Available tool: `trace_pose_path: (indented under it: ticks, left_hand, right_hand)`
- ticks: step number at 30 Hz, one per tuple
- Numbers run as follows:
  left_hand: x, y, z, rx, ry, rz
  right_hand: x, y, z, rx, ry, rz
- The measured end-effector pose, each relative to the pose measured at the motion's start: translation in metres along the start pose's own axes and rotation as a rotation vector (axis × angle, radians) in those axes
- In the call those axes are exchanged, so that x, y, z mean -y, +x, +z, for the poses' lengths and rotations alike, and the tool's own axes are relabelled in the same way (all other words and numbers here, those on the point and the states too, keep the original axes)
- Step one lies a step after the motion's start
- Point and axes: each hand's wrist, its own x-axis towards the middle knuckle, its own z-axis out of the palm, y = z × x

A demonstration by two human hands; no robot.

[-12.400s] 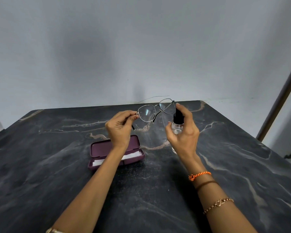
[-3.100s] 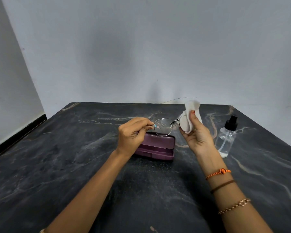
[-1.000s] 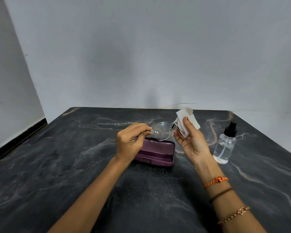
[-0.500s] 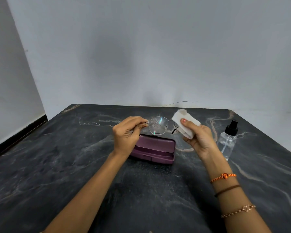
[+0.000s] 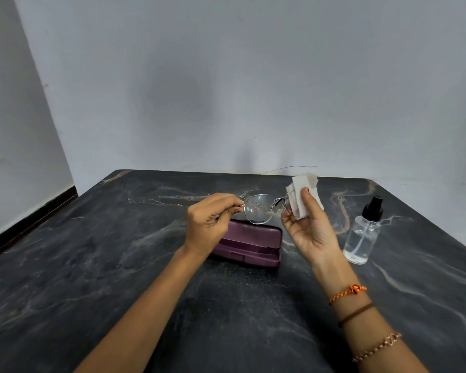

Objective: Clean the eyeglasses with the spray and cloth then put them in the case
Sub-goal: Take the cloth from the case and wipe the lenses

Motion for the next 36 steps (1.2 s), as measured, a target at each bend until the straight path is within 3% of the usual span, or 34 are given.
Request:
trace_pose_path:
  ticks: [3,12,18,23,29,33,36]
  left_hand:
    - [-0.001,-0.002,0.001,-0.001,-0.005,-0.006]
    - [-0.001,-0.001,0.000,-0.019,0.041,0.018]
    - [0.001,0.001,-0.003,-0.087,0.051,-0.024]
    - [0.003,0.003,-0.006,-0.108,0.048,-0.039]
    - [0.001,-0.001,-0.002,-0.057,0.042,0.001]
    - [-0.001,-0.002,0.001,-0.029,0.031,0.015]
    - [0.000,-0.001,-0.001,-0.039,0.044,0.002]
  right_hand:
    - [-0.004,0.000,0.002,0.018,-0.022,-0.014]
    - [0.021,0.001,-0.006,0.158,-0.457,-0.062]
    - [0.022,-0.001,-0.010,0.090,-0.684,-0.075]
    - [0.023,0.002,-0.007,0.045,-0.529,-0.099]
    - [0.012,0.000,-0.002,0.025,-0.162,-0.020]
    - [0.005,-0.001,0.001,0.064,-0.154,-0.026]
    - [0.009,0.000,-0.001,0.107,-0.289,-0.050]
